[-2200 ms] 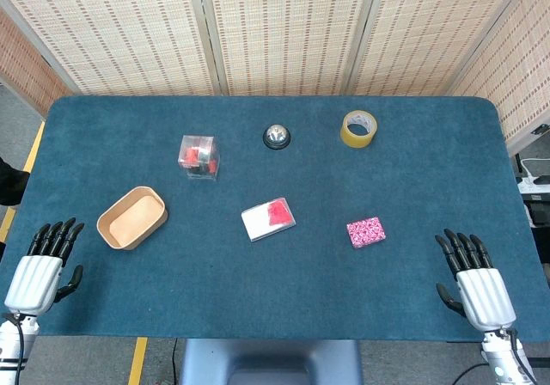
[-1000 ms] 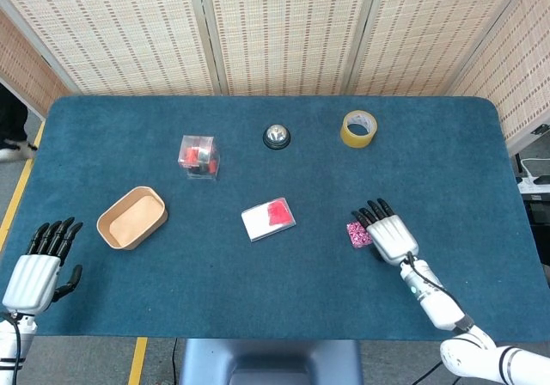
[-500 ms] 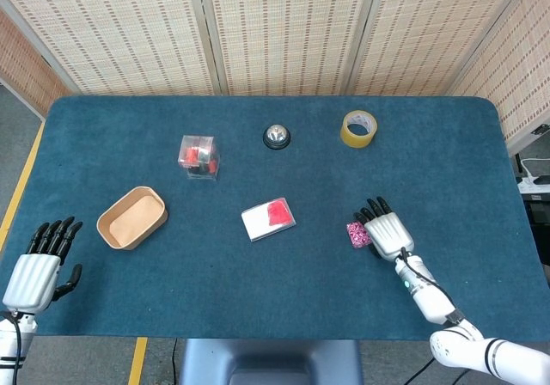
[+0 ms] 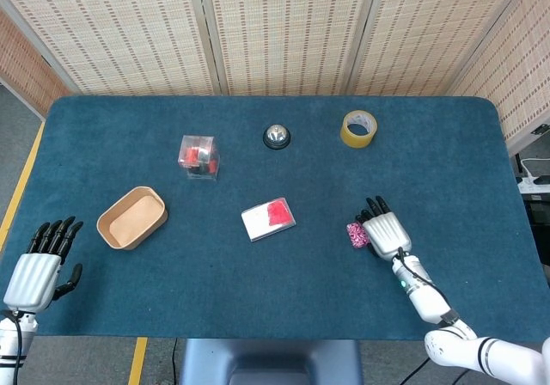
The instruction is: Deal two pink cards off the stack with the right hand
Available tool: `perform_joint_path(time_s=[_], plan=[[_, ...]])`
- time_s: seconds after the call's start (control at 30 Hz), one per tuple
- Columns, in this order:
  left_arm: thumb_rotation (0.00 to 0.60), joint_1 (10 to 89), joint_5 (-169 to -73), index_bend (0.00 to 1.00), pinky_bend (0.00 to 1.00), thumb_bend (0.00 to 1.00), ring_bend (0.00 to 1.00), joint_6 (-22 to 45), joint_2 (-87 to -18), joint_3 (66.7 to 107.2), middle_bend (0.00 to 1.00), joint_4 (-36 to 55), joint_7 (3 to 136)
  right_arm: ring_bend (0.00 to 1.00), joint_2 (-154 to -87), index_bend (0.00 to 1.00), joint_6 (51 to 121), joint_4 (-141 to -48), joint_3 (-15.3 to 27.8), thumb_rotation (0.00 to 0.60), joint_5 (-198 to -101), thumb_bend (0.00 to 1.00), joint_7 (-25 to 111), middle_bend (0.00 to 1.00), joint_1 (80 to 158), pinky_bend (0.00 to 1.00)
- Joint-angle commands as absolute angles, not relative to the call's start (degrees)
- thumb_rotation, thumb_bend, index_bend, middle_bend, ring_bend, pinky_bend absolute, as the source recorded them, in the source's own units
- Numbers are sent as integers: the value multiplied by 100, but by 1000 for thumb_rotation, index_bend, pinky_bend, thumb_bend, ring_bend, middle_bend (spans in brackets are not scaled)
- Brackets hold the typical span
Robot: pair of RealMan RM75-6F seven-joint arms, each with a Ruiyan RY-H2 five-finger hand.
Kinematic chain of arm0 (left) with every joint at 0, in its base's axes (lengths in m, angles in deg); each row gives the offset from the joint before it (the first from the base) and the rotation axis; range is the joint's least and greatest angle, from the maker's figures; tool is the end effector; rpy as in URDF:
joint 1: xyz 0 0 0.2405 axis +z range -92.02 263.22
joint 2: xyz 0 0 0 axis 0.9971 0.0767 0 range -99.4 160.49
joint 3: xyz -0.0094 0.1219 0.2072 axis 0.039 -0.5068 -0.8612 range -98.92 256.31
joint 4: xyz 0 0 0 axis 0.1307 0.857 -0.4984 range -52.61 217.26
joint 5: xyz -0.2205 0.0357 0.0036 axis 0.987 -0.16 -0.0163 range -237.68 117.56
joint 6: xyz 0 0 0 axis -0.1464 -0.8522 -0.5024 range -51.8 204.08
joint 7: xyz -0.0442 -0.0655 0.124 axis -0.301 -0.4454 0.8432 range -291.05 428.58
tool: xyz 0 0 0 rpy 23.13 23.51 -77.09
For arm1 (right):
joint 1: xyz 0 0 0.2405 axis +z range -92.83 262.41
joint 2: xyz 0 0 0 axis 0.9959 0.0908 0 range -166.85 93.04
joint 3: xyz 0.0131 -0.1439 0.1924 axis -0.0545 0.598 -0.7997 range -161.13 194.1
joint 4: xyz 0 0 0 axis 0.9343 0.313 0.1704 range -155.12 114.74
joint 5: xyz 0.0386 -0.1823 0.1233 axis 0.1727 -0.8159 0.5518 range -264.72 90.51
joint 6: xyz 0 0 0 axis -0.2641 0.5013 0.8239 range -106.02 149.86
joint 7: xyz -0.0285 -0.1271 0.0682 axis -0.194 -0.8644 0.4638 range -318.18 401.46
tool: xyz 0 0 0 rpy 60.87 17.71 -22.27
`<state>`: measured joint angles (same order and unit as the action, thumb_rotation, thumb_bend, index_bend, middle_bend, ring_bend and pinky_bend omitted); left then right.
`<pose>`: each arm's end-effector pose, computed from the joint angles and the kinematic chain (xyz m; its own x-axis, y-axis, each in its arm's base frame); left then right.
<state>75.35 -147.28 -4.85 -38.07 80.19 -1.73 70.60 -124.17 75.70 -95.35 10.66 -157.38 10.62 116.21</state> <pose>-0.3095 0.2098 0.1162 0.4923 0.0455 0.8693 0.8674 -0.1092 -0.4855 -0.2438 -0.3136 -0.0189 0.7427 -0.2348 0.6272 -0.6678 -0.3296 0.6674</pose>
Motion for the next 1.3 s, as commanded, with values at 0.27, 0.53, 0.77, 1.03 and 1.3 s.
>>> perform_joint_path(time_s=[0.27,0.53,0.77,1.03,1.3], plan=[[600,7530,-14728,0,61,483,0,-478,-3795,8015,0,-209,7078,114,-12530,400,7787,-9461,1083,600,-15737,270,1044,322,11626,0],[600,7538,-14751,0,60,482,0,-501,-3802,8005,0,-168,7031,154,-12555,493,7964,-9452,1120,600,-15797,270,1023,373,11602,0],[600,7539,-14772,0,60,483,0,-513,-3798,7998,0,-172,7022,194,-12478,569,8267,-9656,1162,600,-15970,271,905,406,11550,0],[600,7529,-14777,0,60,482,0,-507,-3816,8001,0,-155,7020,195,-12115,589,8677,-10537,1447,600,-16485,273,482,419,11427,0],[600,7558,-14806,0,60,483,0,-554,-3779,7980,0,-171,6992,195,-12055,573,8701,-11202,2023,600,-17032,273,-52,420,11271,0]])
